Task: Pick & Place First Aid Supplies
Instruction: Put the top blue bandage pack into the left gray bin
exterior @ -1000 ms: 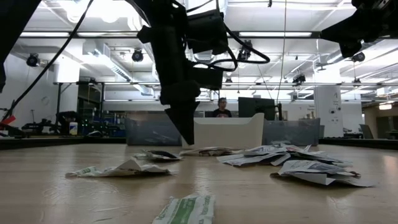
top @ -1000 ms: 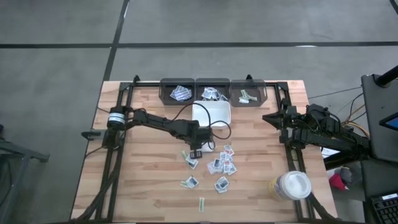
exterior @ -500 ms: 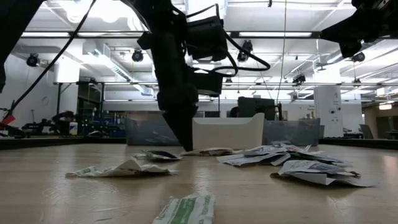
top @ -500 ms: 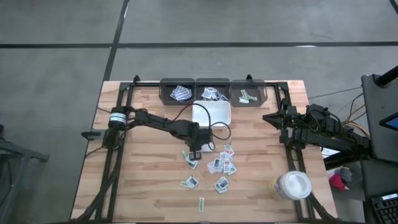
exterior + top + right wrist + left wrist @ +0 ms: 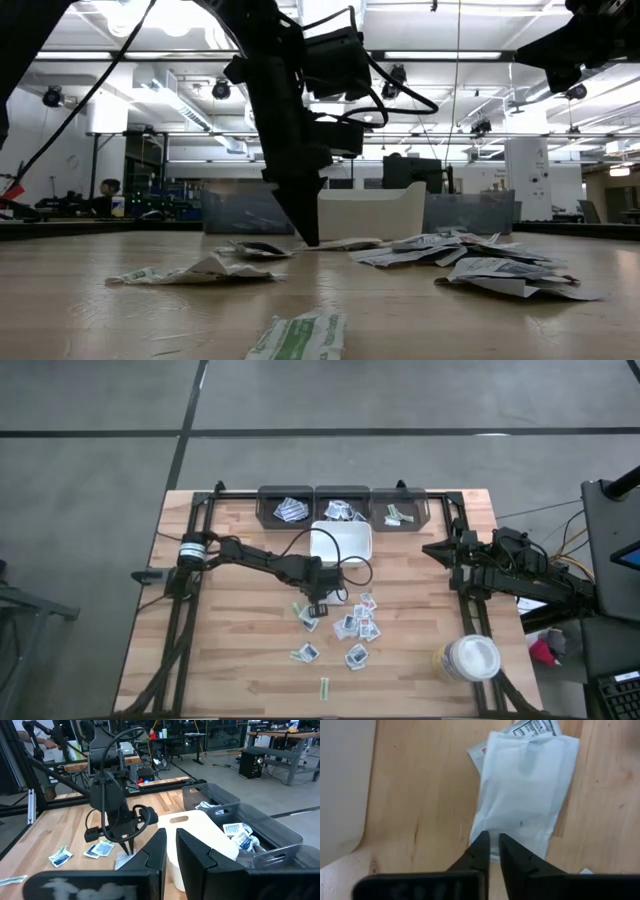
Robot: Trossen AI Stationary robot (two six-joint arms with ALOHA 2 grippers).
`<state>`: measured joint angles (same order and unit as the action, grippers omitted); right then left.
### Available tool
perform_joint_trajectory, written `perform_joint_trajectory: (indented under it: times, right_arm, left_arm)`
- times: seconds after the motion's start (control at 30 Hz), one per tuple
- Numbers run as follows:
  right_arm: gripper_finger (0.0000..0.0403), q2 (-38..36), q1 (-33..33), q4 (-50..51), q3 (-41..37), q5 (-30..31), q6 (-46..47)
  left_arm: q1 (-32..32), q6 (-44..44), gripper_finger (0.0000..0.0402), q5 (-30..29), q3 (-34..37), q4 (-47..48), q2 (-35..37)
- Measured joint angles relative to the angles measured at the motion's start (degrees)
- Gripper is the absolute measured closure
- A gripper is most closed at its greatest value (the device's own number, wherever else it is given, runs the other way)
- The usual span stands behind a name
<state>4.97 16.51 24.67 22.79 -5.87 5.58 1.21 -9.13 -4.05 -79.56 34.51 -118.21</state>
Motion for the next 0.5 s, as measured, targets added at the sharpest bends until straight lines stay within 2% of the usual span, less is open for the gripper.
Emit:
perform_joint_trajectory:
  times: [0.1, 0.27, 0.5]
  right_arm:
    - [0.0364, 0.0, 0.0, 0.0, 0.0, 0.0, 0.0]
    - [0.0364, 0.0, 0.0, 0.0, 0.0, 0.0, 0.0]
    - [0.0364, 0.0, 0.0, 0.0, 0.0, 0.0, 0.0]
  left_arm:
    - [0.3, -0.4, 0.0397, 0.0, 0.1, -0.5, 0.1]
    - [0.7, -0.7, 0.0400, -0.3, 0.1, -0.6, 0.1]
    - [0.7, -5.1, 0.0389, -7.3, 0.3, 3.4, 3.5]
